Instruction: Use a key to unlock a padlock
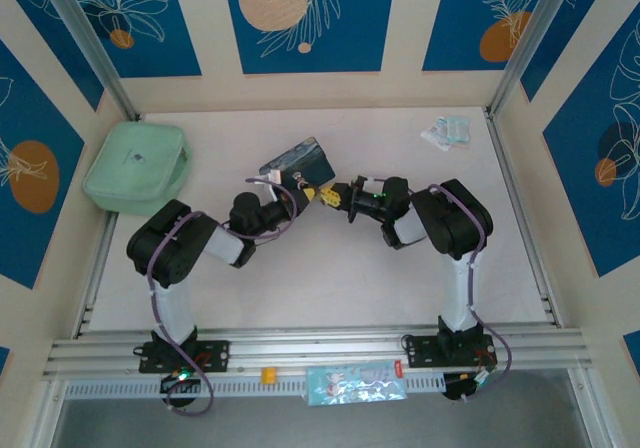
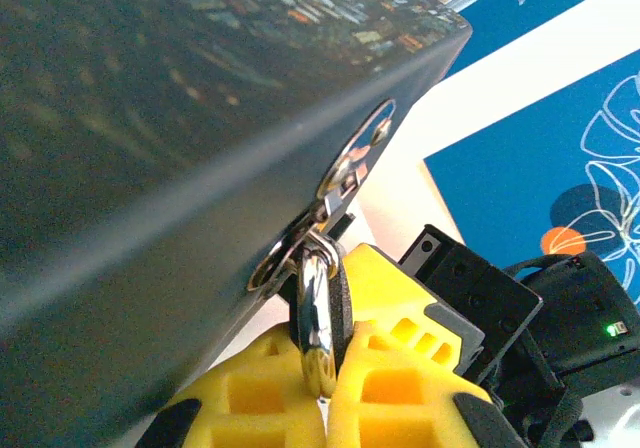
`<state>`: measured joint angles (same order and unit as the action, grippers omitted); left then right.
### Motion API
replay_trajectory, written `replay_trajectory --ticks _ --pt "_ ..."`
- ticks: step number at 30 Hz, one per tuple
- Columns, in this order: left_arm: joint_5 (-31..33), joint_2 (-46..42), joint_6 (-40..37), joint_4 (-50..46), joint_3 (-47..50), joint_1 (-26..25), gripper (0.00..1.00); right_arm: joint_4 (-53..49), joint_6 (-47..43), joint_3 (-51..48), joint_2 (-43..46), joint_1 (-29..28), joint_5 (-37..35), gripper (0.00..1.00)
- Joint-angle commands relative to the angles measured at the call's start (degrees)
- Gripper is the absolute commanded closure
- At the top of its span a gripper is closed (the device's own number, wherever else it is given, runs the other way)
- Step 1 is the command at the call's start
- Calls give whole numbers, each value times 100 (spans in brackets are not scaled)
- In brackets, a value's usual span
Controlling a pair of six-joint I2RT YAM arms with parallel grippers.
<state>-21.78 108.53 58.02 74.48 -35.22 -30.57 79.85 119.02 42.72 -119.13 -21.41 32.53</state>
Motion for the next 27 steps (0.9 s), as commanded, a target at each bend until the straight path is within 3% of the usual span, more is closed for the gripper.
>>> replay_trajectory --ticks 1,7,14,23,27 --pt "-551 29 -151 213 90 -334 100 -138 747 14 -52 -31 -486 99" --pt "-12 -105 -173 -581 88 -327 100 -740 -187 -203 191 13 -470 81" --pt "386 -289 -116 -1472 61 -327 100 -1708 -1281 -543 683 184 -414 69" --pt "578 -289 -95 -2108 -14 -370 100 -3422 -2798 -925 1595 278 -472 63" --pt "388 -328 339 -2297 -70 -371 100 -5149 -4519 -602 2220 139 -712 63"
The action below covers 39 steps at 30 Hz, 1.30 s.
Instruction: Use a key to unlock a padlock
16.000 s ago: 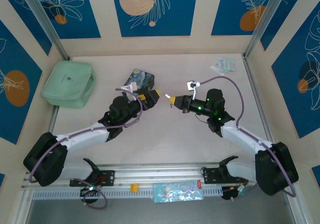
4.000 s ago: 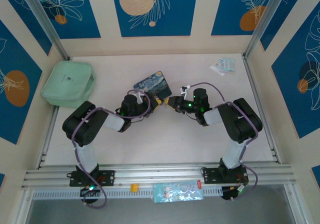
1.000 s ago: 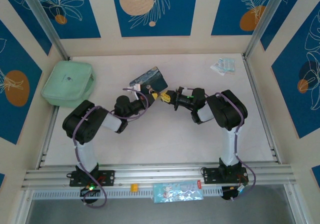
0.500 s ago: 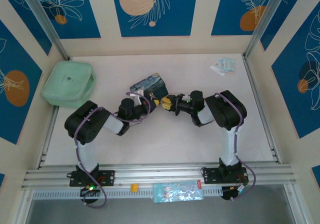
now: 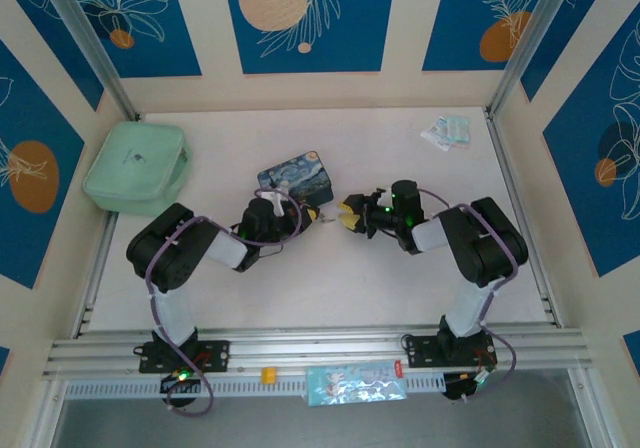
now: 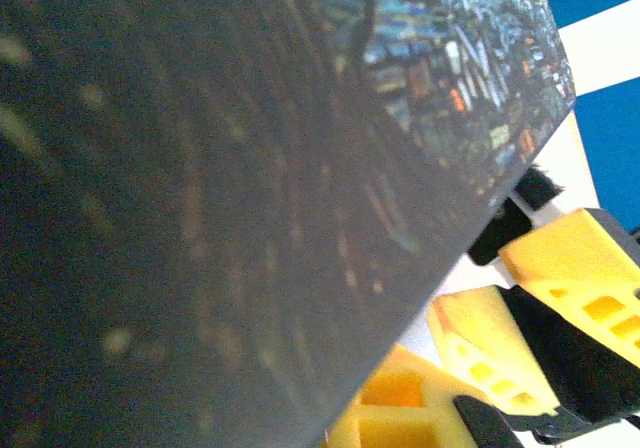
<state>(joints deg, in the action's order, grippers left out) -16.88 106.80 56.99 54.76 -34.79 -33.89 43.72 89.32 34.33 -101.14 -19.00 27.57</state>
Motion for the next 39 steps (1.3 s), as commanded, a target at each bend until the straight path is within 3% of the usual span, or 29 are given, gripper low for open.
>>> replay_trajectory --ticks 1,5,7,12,18,26,33,39 --pt "-192 -168 592 -379 -130 -39 100 -2181 -2114 372 643 -182 -433 63" --pt "-379 -370 902 -564 -69 -47 100 -4261 -4088 886 1338 -602 -1641 64" --pt "-473 -469 962 -571 -21 -48 100 -4380 -4494 898 1477 -666 -1641 65" --pt "-1043 -371 1419 125 20 -47 100 -3289 -4460 501 1480 -476 -582 65" --pt "-1261 -146 1897 908 91 -45 100 -2051 -4417 287 1153 -455 28 66" --pt "-1301 -202 1803 807 93 -48 100 -390 -3869 24 596 -273 395 71" --pt "-1397 -169 1839 876 51 -48 100 -47 -3609 37 274 -233 385 73" --pt "-1405 -195 1855 893 38 -56 100 677 -3113 79 -111 -227 688 83"
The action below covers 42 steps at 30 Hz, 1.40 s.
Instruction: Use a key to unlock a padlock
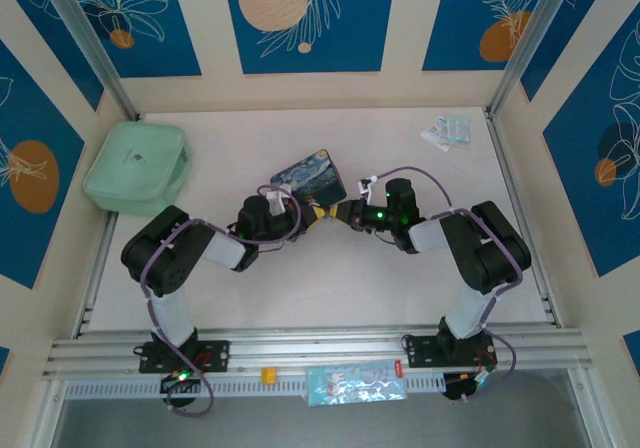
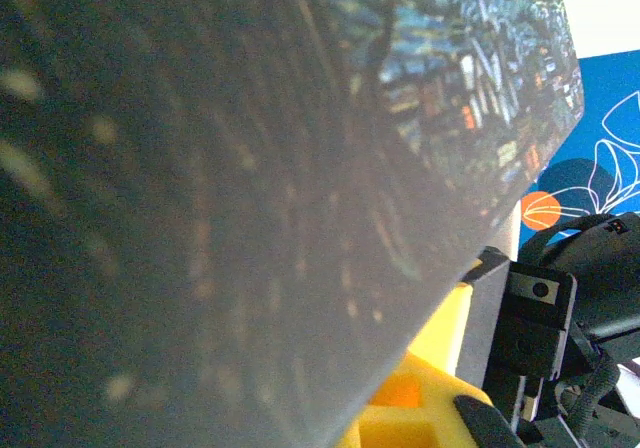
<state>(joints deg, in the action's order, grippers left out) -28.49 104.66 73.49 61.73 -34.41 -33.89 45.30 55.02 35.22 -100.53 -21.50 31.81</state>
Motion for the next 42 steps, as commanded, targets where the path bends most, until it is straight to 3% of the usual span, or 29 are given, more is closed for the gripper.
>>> replay_trajectory --ticks 1,6,9,12,15,19,22,31,42 --pt "-232 19 202 193 -12 -56 100 639 419 -21 -239 21 317 85" --pt "-221 43 202 215 -46 -56 100 1116 791 -191 -416 23 348 100" --pt "-308 143 122 319 -95 -56 100 1305 1507 -189 -539 23 378 100" --pt "-473 346 66 934 -77 -56 100 1705 2887 -110 -708 14 543 100" --pt "-737 617 9 1890 -53 -48 100 2323 4877 -11 -999 1 703 100" --pt "-1099 511 -804 1895 -1 -35 100 3502 7296 86 -1426 -109 570 100" --pt "-1467 430 -1221 1895 -61 -56 100 3497 8077 217 -1348 -294 409 100" --pt "-1975 199 -2058 1895 3 -56 100 3296 8788 610 -1079 -413 81 100" --pt "-1671 412 -2104 1895 14 -26 100 3503 8586 177 -1411 -364 -110 100"
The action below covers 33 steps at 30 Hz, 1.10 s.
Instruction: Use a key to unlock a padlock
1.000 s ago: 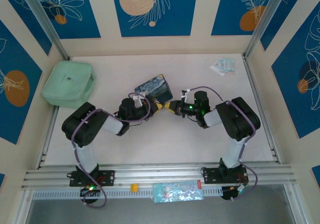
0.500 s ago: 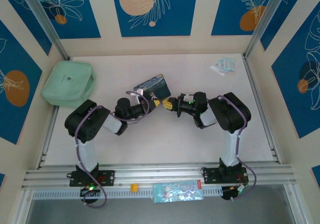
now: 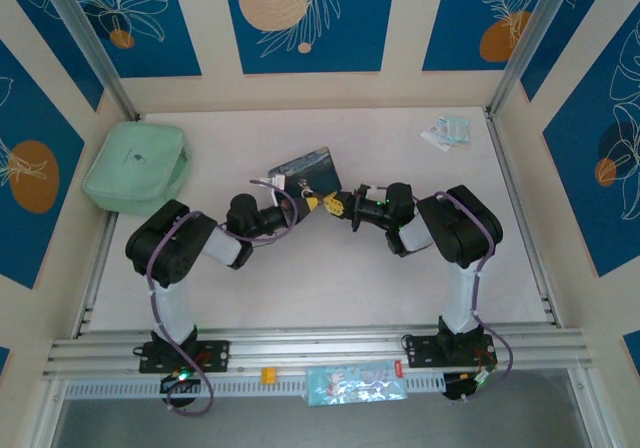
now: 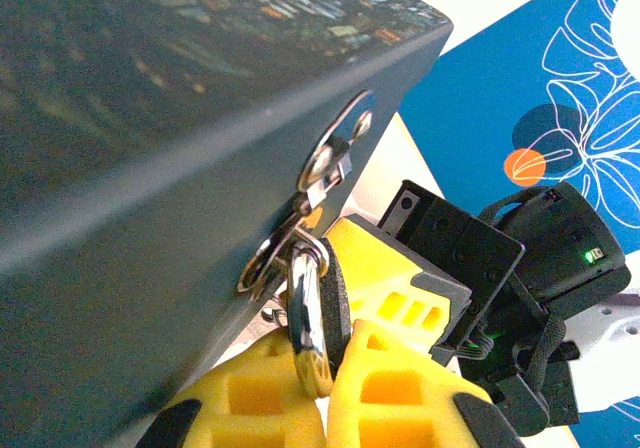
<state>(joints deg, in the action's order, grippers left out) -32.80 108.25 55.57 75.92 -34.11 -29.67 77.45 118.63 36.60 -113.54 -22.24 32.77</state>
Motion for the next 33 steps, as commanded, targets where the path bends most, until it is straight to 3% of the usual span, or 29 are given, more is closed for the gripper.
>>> replay_trajectory --ticks 1,4,12,17,22,27,31,33 --pt "-1141 69 -310 476 20 -435 100 278 2142 23 -137 -290 -238 100" --pt "-786 135 -239 334 107 -373 100 222 1690 81 -258 -196 -123 100" --pt "167 166 11 -313 251 -359 100 -622 167 -56 -151 3 41 85" --pt "702 -101 -89 -1353 290 -364 100 -1711 -1280 -215 468 126 119 67" --pt "990 -371 -293 -2423 149 -365 100 -4274 -3135 -255 1765 280 -166 61" --pt "1278 -484 -319 -3261 -1 -382 100 -7429 -5169 409 2988 208 -1254 59" --pt "1195 -363 -220 -3513 -143 -390 98 -8537 -6010 710 3605 135 -2098 59" --pt "1162 -313 -164 -3553 -188 -397 89 -8697 -6276 726 3807 99 -2310 59"
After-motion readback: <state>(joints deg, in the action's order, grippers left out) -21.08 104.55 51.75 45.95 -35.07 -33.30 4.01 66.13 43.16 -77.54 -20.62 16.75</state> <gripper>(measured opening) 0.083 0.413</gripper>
